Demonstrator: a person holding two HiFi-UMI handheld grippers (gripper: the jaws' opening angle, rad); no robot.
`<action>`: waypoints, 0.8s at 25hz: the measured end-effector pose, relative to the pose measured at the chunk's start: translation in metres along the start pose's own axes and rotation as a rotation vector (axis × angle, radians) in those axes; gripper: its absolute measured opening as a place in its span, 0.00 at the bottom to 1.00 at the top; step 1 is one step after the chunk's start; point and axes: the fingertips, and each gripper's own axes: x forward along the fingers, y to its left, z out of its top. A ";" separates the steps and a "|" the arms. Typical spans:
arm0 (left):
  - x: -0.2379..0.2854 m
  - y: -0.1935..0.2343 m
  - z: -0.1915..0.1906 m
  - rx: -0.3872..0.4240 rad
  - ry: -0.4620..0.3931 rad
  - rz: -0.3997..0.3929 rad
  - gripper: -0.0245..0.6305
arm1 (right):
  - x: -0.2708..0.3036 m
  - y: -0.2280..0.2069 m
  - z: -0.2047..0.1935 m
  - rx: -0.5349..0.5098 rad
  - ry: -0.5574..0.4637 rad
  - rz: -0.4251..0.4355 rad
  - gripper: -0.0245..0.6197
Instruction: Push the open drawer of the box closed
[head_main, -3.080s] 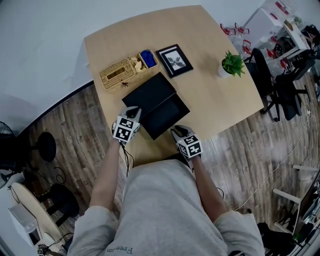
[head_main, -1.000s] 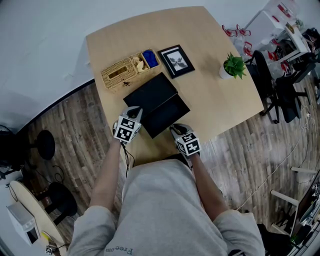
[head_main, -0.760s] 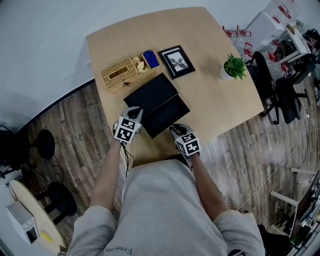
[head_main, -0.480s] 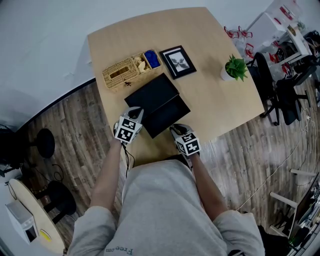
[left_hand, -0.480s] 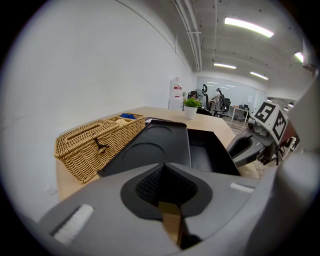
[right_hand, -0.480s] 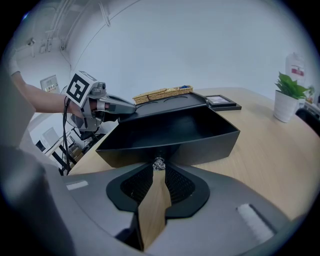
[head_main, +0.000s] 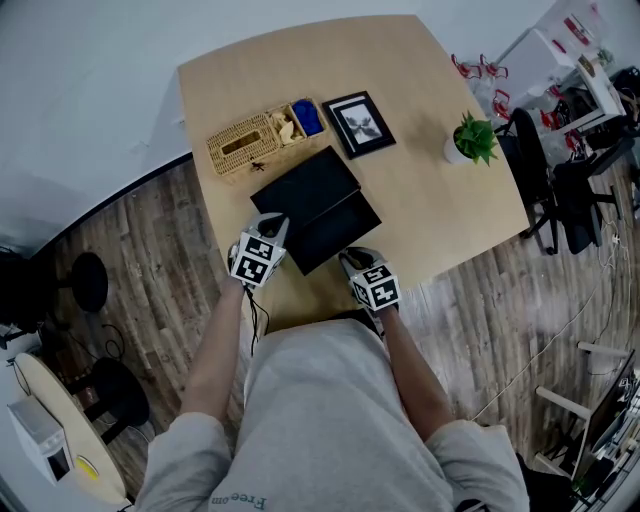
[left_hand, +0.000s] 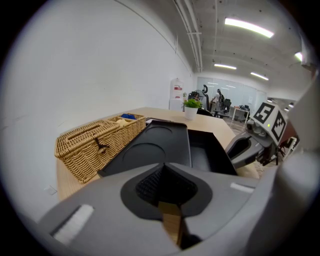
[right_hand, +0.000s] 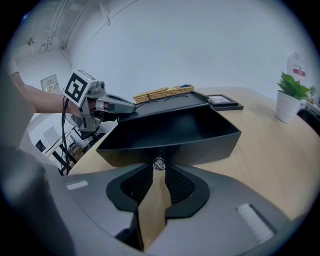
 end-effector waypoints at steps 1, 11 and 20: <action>0.000 0.000 0.000 0.000 -0.001 -0.001 0.12 | 0.000 0.000 0.000 0.000 0.000 0.000 0.16; 0.000 0.000 0.000 0.003 -0.002 -0.009 0.12 | 0.004 0.000 0.004 -0.001 0.001 0.000 0.16; 0.000 -0.001 0.000 0.003 -0.004 -0.011 0.12 | 0.008 -0.001 0.008 0.003 -0.003 0.003 0.16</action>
